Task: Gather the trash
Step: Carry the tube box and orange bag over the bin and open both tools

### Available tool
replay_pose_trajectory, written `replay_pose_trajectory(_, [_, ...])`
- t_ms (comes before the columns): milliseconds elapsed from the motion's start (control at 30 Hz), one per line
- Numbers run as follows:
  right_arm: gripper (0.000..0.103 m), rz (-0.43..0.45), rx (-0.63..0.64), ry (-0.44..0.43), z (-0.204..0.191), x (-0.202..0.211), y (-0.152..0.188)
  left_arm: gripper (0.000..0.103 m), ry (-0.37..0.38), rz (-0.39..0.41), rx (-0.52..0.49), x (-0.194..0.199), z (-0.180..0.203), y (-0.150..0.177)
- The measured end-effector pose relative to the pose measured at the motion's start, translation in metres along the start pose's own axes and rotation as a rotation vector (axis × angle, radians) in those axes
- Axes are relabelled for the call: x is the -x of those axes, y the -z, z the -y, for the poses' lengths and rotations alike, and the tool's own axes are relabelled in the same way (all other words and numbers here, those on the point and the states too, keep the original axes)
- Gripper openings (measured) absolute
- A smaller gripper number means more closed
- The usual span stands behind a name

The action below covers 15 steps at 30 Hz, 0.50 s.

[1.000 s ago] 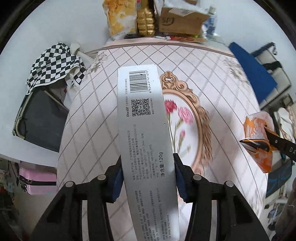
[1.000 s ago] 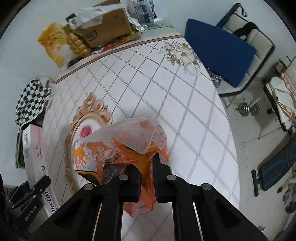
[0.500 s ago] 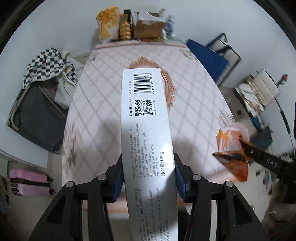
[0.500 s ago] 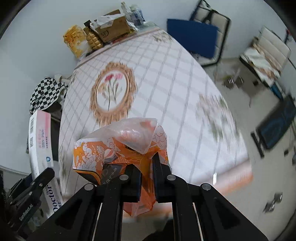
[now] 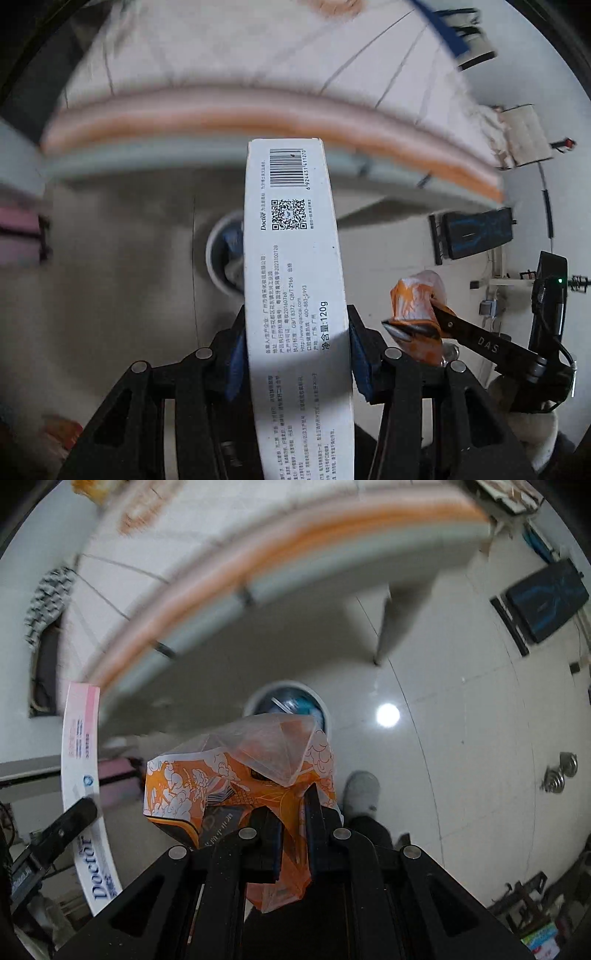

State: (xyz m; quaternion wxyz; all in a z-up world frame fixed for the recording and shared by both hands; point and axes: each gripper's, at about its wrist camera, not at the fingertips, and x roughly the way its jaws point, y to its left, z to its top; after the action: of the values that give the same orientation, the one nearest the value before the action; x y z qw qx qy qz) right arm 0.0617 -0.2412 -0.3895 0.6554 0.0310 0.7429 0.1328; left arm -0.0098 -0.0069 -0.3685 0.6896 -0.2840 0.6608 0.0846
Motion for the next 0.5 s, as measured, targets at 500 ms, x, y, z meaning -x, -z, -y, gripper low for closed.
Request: replay_pose_trajectory(500, [0.011, -0.115, -0.176, -0.009, 0.065, -0.313, -0.054, 0.05, -0.01, -0.147, 0.182, -0.306, -0.092, -0.069])
